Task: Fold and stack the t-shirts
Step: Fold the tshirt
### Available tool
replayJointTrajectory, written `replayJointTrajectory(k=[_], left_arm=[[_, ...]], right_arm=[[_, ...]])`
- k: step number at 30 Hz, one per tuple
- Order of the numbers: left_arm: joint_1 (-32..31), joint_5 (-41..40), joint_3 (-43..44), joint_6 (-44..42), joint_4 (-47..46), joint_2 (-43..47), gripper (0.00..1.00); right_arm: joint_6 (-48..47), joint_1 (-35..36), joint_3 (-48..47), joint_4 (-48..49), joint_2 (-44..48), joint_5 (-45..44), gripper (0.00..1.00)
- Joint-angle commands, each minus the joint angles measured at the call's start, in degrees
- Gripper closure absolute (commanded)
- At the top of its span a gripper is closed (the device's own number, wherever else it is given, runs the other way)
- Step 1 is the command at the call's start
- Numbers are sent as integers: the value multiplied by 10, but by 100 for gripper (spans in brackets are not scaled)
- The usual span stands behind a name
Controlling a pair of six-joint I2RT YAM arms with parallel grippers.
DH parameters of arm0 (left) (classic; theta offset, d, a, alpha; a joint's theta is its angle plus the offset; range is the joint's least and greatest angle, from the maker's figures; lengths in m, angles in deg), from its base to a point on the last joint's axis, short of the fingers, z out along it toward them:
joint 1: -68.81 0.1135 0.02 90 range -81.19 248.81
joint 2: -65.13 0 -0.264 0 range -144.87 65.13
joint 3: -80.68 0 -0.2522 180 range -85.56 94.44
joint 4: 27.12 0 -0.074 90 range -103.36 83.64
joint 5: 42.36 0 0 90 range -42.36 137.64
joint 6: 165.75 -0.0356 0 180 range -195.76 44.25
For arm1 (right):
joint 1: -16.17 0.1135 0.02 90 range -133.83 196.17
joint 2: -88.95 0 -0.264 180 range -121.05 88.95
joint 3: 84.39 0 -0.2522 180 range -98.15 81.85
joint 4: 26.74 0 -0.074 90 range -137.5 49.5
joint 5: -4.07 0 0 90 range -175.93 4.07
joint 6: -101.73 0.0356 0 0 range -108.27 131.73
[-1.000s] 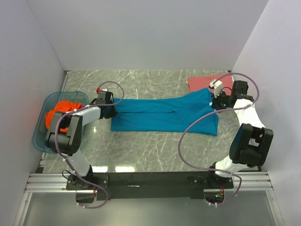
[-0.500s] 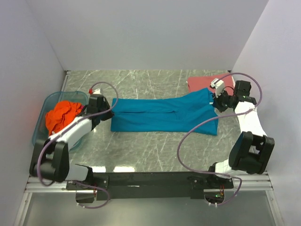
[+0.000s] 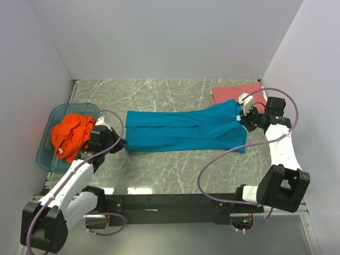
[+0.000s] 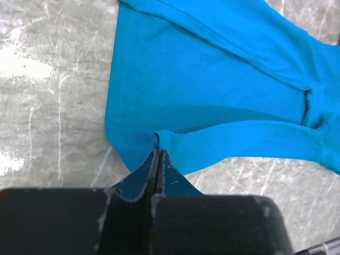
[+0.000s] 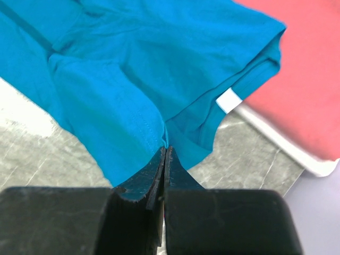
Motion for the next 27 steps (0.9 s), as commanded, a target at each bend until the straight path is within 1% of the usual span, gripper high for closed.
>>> replayJointTrajectory(k=[1,9,15,20,22,25,26,27], left_arm=[[0,10,-2,26,12,21,99],[0,17,-7,52,37,62,99],[0,-2,-22,74,37,57,99],[0,-26,-28,80,34,47,99],[0,-32,-33,81,19,41,99],[1,-33,-36,76,-7,15,99],[0,-50,-37,74,-13,-3,99],[0,-51,-37,71,-21,-12,99]], right_arm=[[-5,-5,9,4,32,0,100],[-11,-13,40,3,77,-5,100],[-2,-17,53,11,99,-1,100],[4,-19,56,22,99,0,100],[7,-19,59,28,92,3,100],[16,-19,49,36,70,12,100],[20,-19,43,40,64,14,100],[22,-19,39,41,58,20,100]])
